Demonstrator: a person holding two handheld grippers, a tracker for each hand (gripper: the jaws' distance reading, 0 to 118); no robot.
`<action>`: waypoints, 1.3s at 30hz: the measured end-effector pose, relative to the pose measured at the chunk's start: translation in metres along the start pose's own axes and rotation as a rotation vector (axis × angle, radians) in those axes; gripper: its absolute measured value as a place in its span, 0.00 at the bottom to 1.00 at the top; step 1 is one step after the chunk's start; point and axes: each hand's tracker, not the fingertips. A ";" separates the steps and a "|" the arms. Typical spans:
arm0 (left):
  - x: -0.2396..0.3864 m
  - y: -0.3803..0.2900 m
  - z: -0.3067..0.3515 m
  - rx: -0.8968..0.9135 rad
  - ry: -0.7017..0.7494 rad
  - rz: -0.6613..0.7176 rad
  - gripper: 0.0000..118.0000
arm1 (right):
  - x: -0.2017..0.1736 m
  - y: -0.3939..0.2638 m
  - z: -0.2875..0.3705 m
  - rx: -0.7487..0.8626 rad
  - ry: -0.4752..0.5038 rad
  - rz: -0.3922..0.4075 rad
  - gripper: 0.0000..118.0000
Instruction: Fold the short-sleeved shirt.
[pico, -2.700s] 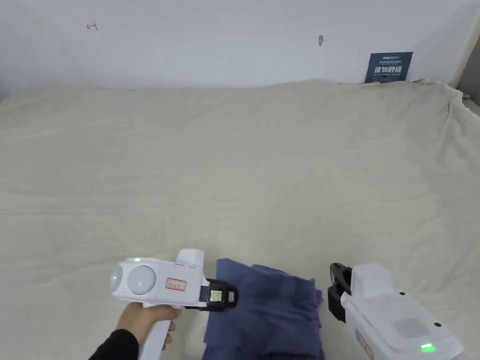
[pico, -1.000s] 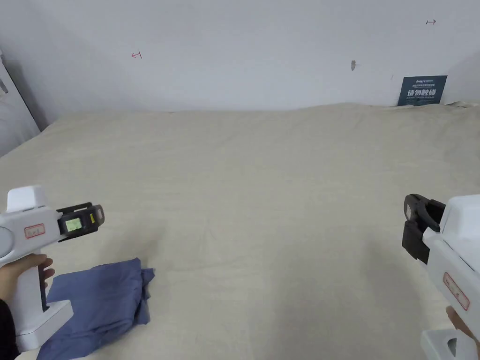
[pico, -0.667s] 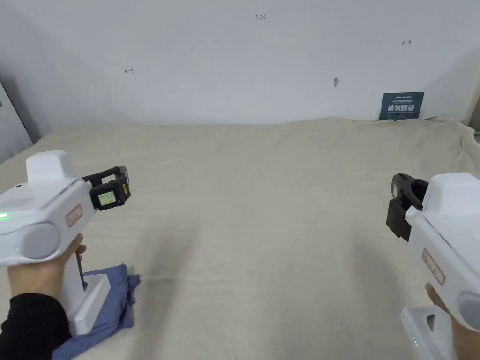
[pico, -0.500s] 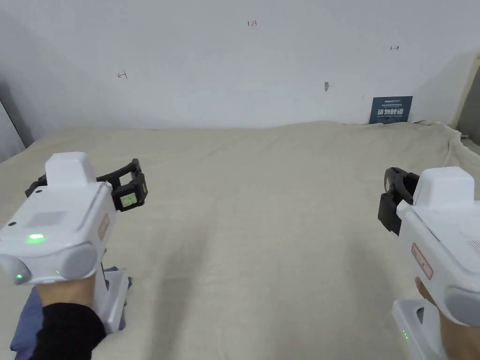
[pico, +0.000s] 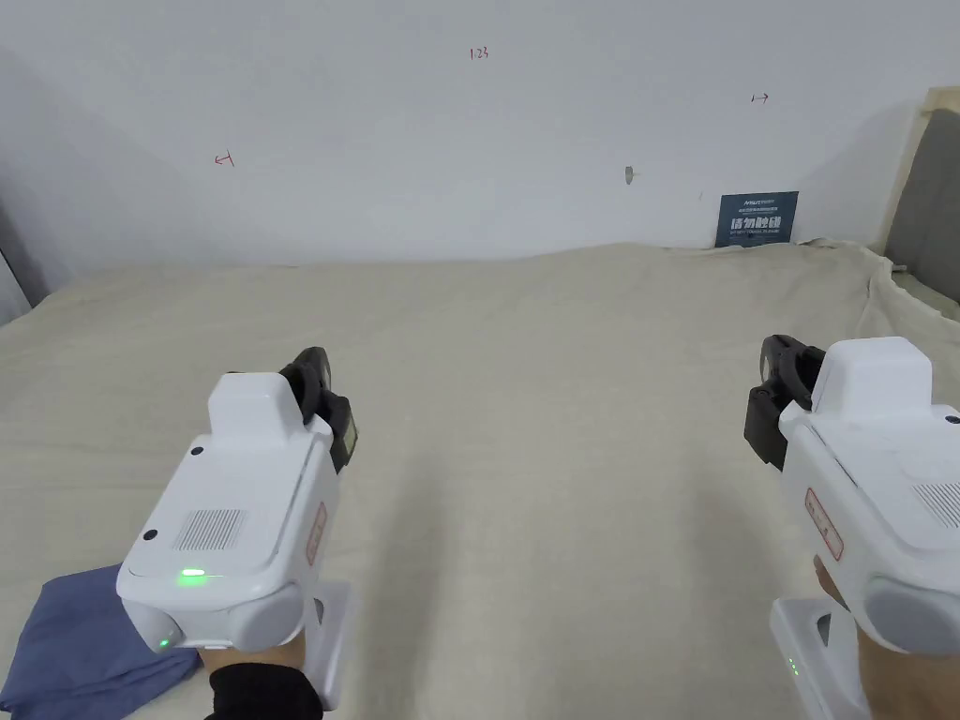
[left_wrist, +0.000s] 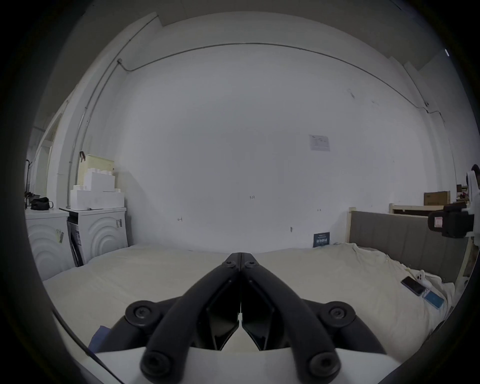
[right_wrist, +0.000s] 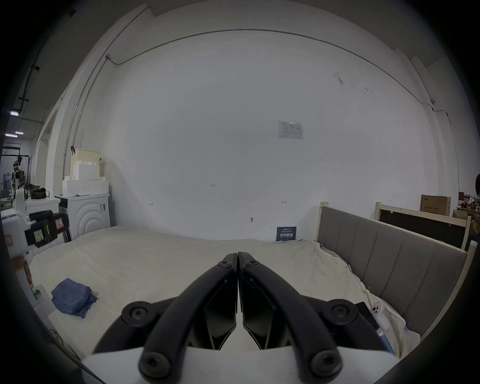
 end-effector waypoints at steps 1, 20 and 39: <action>0.006 -0.001 0.000 -0.013 0.002 -0.013 0.00 | 0.000 -0.001 0.000 -0.001 -0.003 0.000 0.00; 0.012 -0.003 0.001 -0.022 -0.008 -0.015 0.00 | 0.001 -0.004 0.002 -0.010 -0.017 -0.007 0.00; 0.011 -0.001 0.004 -0.022 -0.013 -0.010 0.00 | -0.001 -0.001 0.006 -0.005 -0.014 0.006 0.00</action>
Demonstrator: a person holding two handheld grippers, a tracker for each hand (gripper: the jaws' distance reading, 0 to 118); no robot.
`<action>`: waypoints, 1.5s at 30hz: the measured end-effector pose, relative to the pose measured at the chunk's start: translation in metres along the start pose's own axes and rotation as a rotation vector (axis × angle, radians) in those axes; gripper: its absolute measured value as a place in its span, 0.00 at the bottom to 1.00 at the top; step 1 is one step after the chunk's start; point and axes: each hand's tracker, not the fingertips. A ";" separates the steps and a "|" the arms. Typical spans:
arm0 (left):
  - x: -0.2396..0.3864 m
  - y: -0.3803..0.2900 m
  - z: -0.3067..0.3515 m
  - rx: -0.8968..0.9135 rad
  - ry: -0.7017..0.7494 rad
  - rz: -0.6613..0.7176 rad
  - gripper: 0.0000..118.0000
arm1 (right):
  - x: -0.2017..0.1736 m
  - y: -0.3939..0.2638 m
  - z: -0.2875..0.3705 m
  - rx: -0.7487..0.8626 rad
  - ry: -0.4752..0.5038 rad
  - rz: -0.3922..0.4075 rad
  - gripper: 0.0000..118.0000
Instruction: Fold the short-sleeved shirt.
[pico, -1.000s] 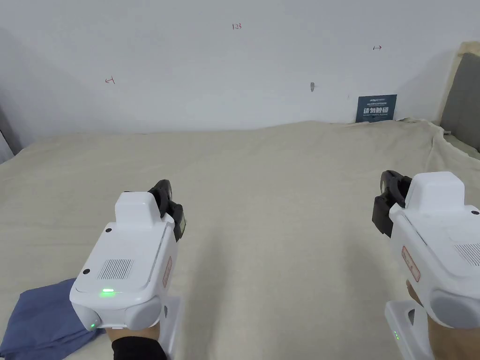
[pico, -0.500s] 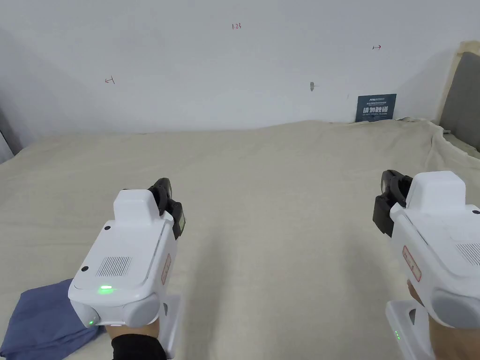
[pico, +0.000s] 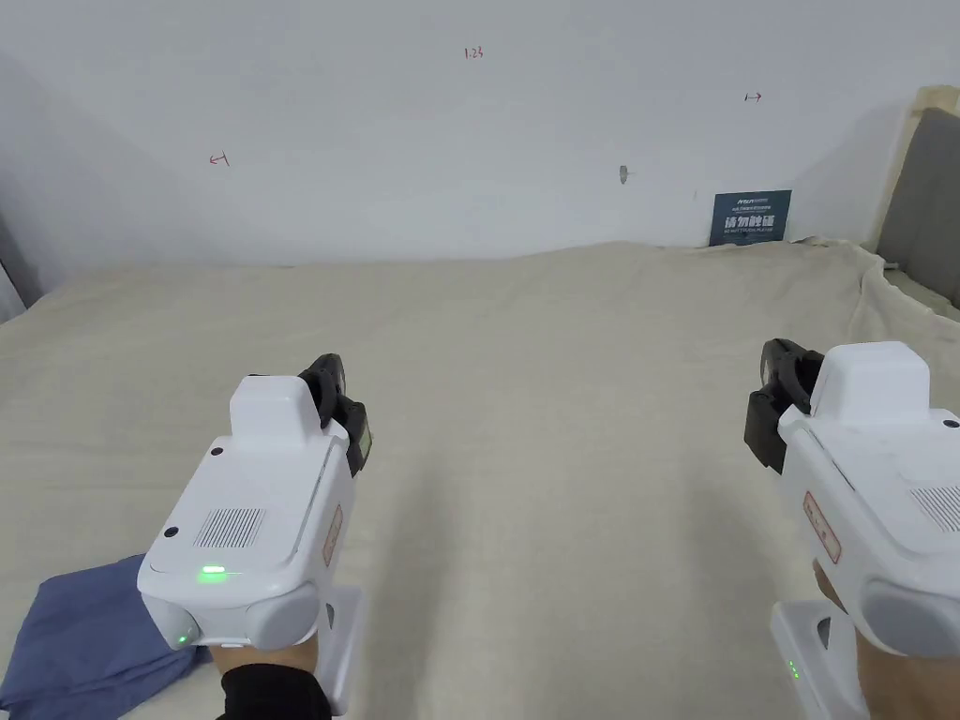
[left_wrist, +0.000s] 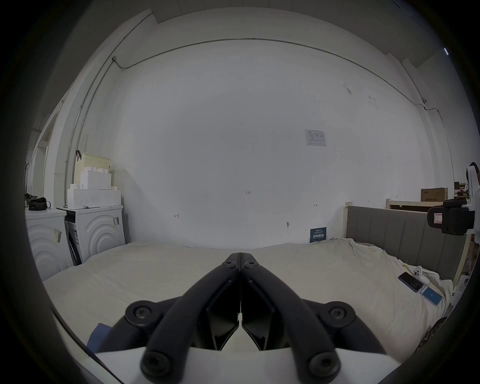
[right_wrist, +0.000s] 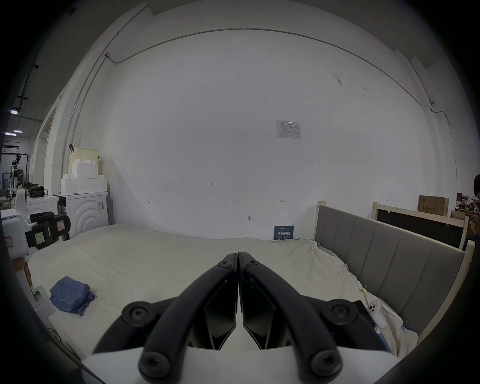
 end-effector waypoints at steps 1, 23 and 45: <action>0.000 0.000 0.000 -0.001 -0.001 0.000 0.00 | 0.000 0.000 0.001 0.000 -0.002 0.001 0.00; -0.001 0.000 0.001 -0.002 -0.003 -0.009 0.00 | 0.000 -0.001 0.005 0.006 -0.005 0.004 0.00; 0.003 -0.001 0.000 -0.007 -0.012 -0.015 0.00 | 0.003 -0.001 0.007 0.007 -0.010 0.010 0.00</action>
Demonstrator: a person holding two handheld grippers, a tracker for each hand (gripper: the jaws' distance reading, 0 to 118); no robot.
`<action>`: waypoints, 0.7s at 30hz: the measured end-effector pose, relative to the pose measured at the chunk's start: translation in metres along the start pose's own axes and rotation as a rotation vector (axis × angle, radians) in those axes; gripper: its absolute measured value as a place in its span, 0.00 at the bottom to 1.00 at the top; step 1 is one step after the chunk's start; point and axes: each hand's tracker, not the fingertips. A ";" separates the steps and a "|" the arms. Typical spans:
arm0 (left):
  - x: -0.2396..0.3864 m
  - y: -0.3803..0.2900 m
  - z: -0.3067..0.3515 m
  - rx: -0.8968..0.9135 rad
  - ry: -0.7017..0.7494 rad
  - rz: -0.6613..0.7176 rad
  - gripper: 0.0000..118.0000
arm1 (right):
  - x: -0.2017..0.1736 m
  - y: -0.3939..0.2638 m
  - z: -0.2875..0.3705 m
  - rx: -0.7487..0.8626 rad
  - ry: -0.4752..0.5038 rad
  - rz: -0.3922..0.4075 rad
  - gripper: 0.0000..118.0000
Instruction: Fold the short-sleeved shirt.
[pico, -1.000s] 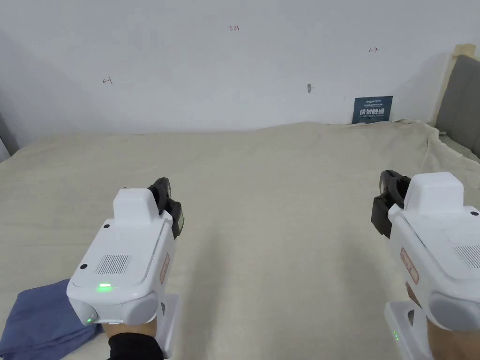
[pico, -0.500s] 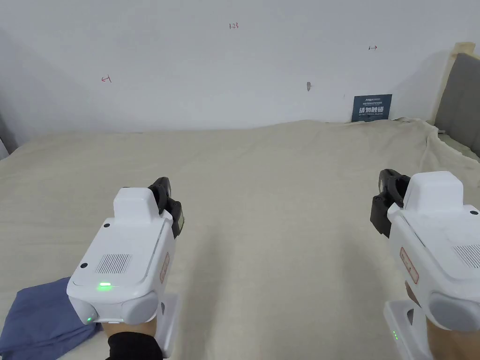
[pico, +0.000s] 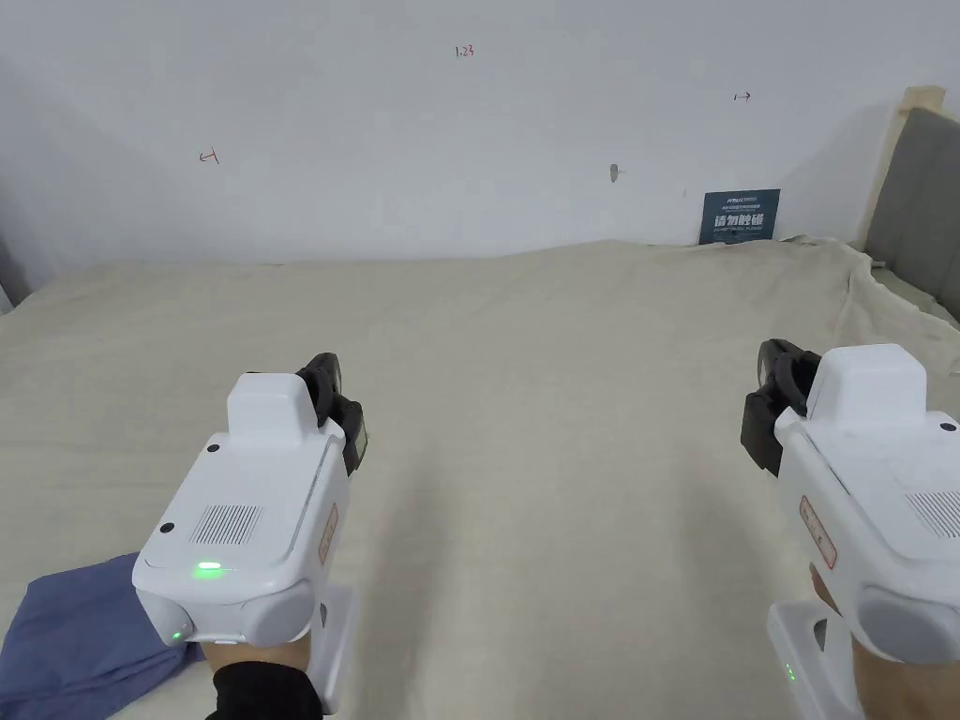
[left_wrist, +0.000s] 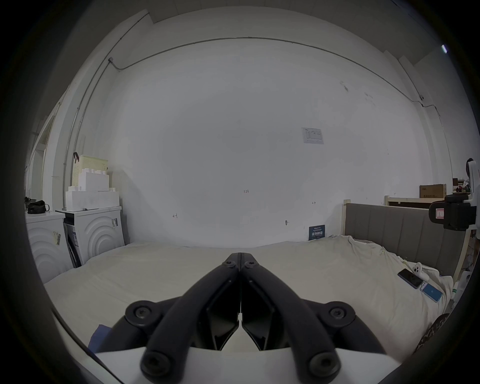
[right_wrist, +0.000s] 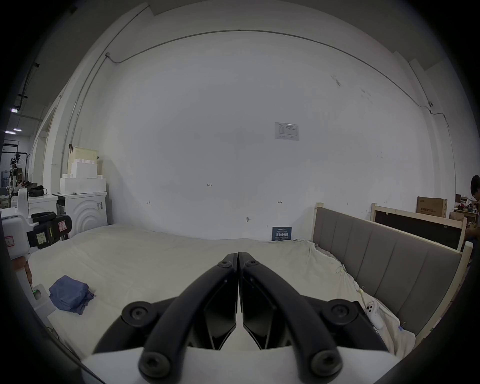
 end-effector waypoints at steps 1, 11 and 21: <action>0.000 0.000 0.000 -0.001 0.000 0.001 0.00 | 0.000 0.000 0.000 0.001 0.000 0.002 0.00; 0.000 -0.001 0.001 -0.003 0.003 -0.002 0.00 | 0.001 0.001 0.001 0.004 0.002 0.003 0.00; -0.002 -0.002 0.002 -0.014 0.005 -0.009 0.00 | 0.001 0.003 0.001 0.003 0.011 0.002 0.00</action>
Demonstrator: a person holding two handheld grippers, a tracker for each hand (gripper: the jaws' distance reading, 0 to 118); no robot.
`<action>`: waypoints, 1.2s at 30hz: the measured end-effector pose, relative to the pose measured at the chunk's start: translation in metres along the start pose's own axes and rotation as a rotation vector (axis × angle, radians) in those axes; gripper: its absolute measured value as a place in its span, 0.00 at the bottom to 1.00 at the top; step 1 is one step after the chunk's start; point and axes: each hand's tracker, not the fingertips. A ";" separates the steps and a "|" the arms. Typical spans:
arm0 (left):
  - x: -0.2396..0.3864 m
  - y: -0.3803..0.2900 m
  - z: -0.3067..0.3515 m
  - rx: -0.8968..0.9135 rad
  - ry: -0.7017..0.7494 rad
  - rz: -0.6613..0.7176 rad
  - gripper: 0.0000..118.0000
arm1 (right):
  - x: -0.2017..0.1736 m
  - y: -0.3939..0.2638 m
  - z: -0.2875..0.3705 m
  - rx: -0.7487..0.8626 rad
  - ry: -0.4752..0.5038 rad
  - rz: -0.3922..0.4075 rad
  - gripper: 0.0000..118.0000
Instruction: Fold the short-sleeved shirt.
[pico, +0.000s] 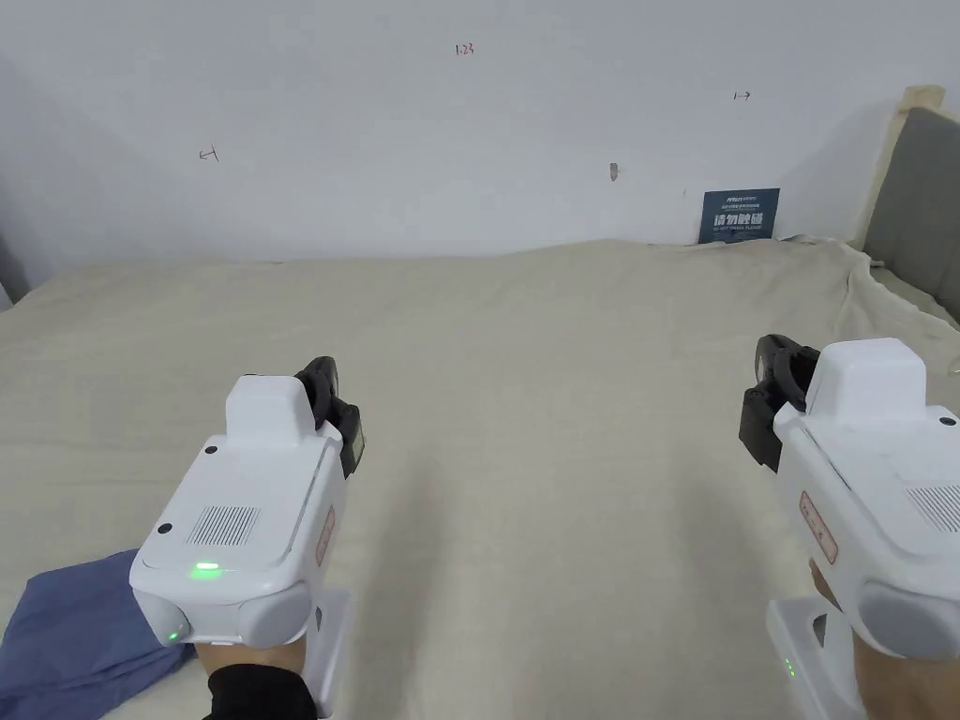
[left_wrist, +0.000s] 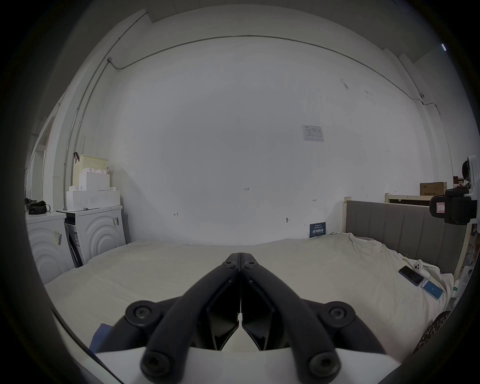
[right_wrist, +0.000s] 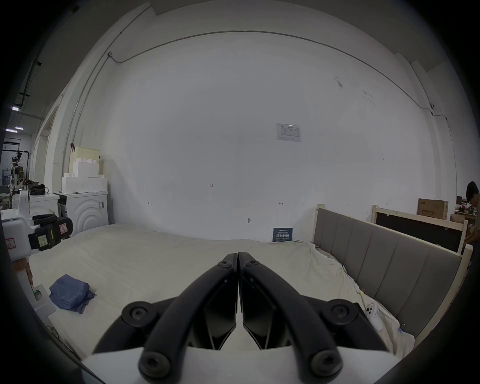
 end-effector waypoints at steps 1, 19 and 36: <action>0.000 0.000 0.000 -0.001 0.002 0.001 0.00 | 0.000 0.000 0.000 0.000 0.000 -0.002 0.00; -0.013 -0.010 0.003 -0.018 0.039 0.031 1.00 | 0.005 -0.006 0.001 -0.003 -0.012 -0.042 1.00; -0.007 -0.005 0.009 0.018 0.039 0.026 1.00 | -0.001 -0.004 0.004 0.009 0.001 -0.031 1.00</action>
